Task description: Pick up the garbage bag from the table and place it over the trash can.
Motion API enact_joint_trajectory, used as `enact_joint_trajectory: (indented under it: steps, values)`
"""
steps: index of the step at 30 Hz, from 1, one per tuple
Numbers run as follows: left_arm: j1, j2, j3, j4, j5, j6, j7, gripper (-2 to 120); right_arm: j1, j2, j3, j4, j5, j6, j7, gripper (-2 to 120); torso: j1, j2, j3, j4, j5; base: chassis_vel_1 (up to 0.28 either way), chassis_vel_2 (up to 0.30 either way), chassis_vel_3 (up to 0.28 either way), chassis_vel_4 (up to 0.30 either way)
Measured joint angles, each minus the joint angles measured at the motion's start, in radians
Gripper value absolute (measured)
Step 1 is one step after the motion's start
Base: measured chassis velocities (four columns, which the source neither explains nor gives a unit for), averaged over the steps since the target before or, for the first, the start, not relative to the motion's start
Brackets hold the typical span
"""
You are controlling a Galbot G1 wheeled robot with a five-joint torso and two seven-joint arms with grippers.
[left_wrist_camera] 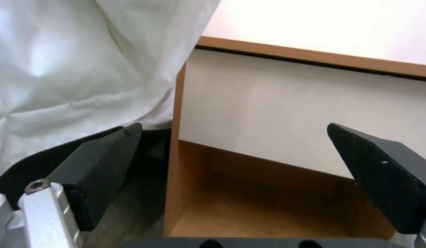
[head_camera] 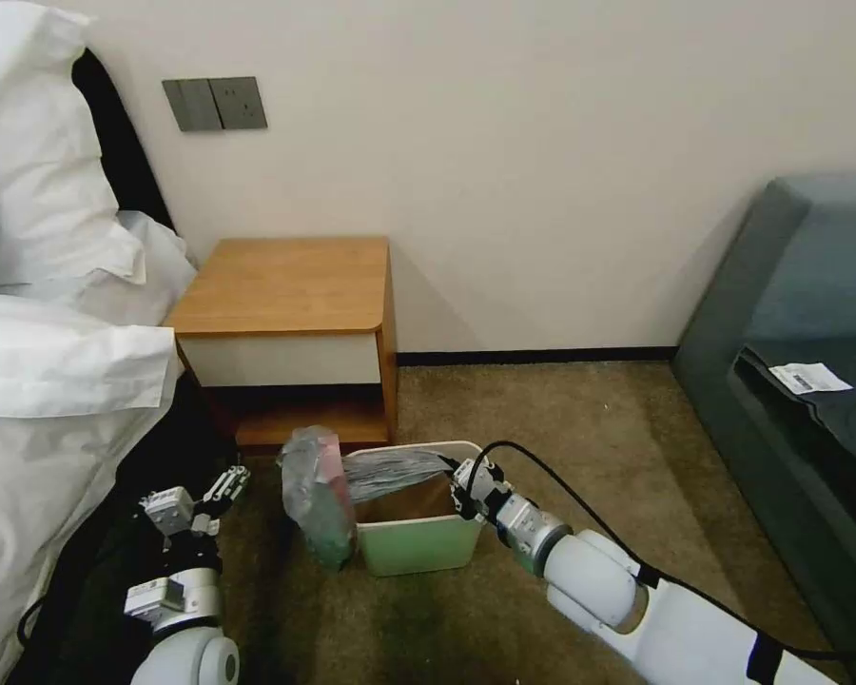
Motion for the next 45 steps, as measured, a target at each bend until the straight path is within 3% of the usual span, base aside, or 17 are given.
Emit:
enact_joint_trajectory:
  steps: [3, 7, 15, 26, 29, 33, 37, 40, 45]
  values:
    - [0.0, -0.002, 0.002, -0.002, 0.008, 0.001, 0.0, 100, 0.031, -0.02, -0.002, 0.024, 0.081, -0.092, -0.051, 0, 0.0, 0.0, 0.0, 0.0001, -0.0002, 0.0, 0.0, 0.0, 0.0]
    - [-0.001, -0.002, 0.002, -0.002, 0.009, 0.003, 0.001, 100, 0.047, -0.033, -0.002, 0.034, 0.111, -0.111, -0.063, 3, 0.0, 0.0, 0.0, 0.0001, -0.0001, 0.0, 0.0, 0.0, 0.0]
    - [-0.007, 0.002, 0.003, 0.0, 0.009, 0.013, 0.001, 100, 0.058, -0.07, 0.047, 0.045, 0.153, -0.138, -0.142, 38, 0.0, 0.0, 0.0, 0.0, -0.0001, 0.0, 0.0, 0.0, 0.0]
    - [-0.009, 0.014, -0.003, -0.009, 0.002, 0.028, 0.001, 100, 0.038, -0.095, 0.117, 0.046, 0.162, -0.137, -0.197, 73, 0.0, 0.0, 0.0, 0.0, 0.0, 0.0, 0.0, 0.0, 0.0]
    - [-0.011, 0.027, -0.011, -0.009, -0.008, 0.041, -0.003, 100, -0.01, -0.149, 0.179, 0.082, 0.168, -0.129, -0.221, 89, 0.0, 0.0, 0.0, 0.0, 0.0, 0.0, 0.0, 0.0, 0.0]
    - [-0.017, 0.036, -0.012, -0.013, -0.012, 0.049, -0.006, 100, -0.072, -0.201, 0.25, 0.107, 0.168, -0.111, -0.236, 99, 0.0, 0.0, 0.0, -0.0001, 0.0, 0.0, 0.0, 0.0, 0.0]
    - [-0.019, 0.038, -0.009, -0.016, -0.013, 0.054, -0.007, 100, -0.129, -0.226, 0.33, 0.122, 0.172, -0.098, -0.247, 100, 0.0, 0.0, 0.0, 0.0001, 0.0, 0.0, 0.0, 0.0, 0.0]
    - [-0.014, 0.038, -0.005, -0.023, -0.013, 0.056, -0.007, 100, -0.219, -0.24, 0.464, 0.144, 0.189, -0.07, -0.262, 100, 0.0, 0.0, 0.0, -0.0002, 0.0, 0.0, 0.0, 0.0, 0.0]
    - [0.018, 0.064, -0.001, -0.06, -0.041, 0.084, -0.007, 100, -0.28, -0.218, 0.578, 0.161, 0.203, -0.04, -0.245, 100, 0.0, 0.0, 0.0, 0.0, -0.0002, 0.0, 0.0, 0.0, 0.0]
